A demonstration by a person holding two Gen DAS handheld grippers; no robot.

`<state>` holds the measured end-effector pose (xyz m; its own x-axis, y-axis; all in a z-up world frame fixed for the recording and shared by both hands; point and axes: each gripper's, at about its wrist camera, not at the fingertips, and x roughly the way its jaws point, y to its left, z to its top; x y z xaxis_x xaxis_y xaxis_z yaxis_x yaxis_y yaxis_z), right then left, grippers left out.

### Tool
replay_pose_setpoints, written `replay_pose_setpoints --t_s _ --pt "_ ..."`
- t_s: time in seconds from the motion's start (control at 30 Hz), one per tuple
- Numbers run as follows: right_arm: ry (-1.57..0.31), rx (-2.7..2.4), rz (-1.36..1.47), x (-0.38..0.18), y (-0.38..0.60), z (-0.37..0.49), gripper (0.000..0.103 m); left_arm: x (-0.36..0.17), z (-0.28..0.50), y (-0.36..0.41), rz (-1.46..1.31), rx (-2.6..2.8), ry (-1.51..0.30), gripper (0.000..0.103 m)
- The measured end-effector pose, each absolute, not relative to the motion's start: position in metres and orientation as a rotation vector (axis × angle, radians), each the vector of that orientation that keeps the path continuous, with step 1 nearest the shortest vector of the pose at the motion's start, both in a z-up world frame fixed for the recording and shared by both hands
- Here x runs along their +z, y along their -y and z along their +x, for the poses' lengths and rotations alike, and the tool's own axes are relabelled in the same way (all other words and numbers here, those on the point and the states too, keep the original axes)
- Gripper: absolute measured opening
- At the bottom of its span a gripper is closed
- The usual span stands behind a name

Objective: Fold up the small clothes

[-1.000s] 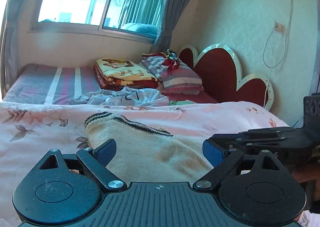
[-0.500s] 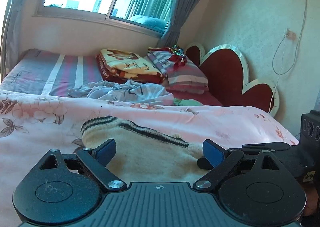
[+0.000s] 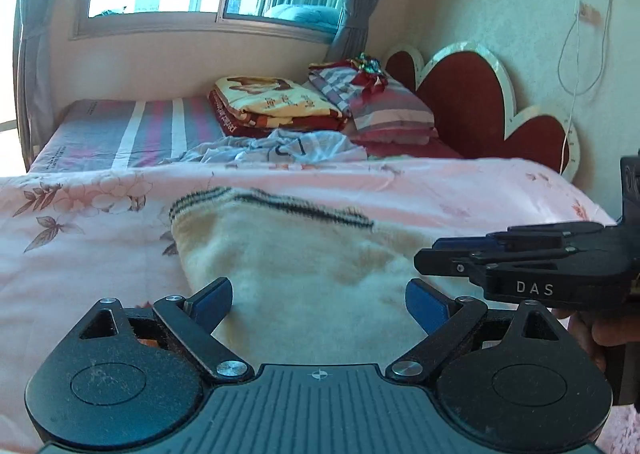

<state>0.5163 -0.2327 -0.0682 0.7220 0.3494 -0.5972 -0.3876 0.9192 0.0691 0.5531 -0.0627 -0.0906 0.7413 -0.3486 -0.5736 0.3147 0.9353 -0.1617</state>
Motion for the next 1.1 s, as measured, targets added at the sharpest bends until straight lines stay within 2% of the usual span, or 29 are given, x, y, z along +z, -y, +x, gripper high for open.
replay_pose_setpoints --t_s 0.1,0.2,0.33,0.53,0.6,0.7,0.77,0.8,0.83,1.1 --pt "-0.672 0.393 -0.093 -0.081 0.229 0.514 0.026 -0.103 0.547 0.072 0.036 -0.323 -0.665 0.093" --pt "-0.615 0.358 -0.066 -0.064 0.236 0.493 0.028 -0.084 0.531 0.054 -0.049 -0.325 -0.641 0.093" --pt "-0.605 0.362 0.129 -0.053 0.28 0.46 0.053 -0.081 0.503 0.016 -0.166 -0.327 -0.667 0.093" --pt "-0.787 0.415 0.642 -0.091 0.347 0.463 0.057 -0.105 0.492 -0.012 -0.421 -0.394 -0.748 0.092" --pt "-0.806 0.421 0.688 -0.096 0.351 0.464 0.057 -0.113 0.495 -0.015 -0.499 -0.411 -0.767 0.092" --pt "-0.869 0.479 0.756 -0.105 0.351 0.476 0.066 -0.128 0.507 -0.015 -0.584 -0.432 -0.826 0.092" --pt "-0.947 0.488 0.766 -0.117 0.344 0.484 0.066 -0.138 0.513 -0.015 -0.628 -0.431 -0.86 0.092" --pt "-0.96 0.486 0.741 -0.12 0.34 0.488 0.064 -0.142 0.516 -0.015 -0.639 -0.429 -0.864 0.086" --pt "-0.951 0.488 0.731 -0.12 0.338 0.49 0.059 -0.145 0.519 -0.015 -0.65 -0.425 -0.873 0.074" --pt "-0.978 0.569 0.81 -0.132 0.334 0.529 0.047 -0.155 0.549 -0.01 -0.706 -0.44 -0.87 0.074"
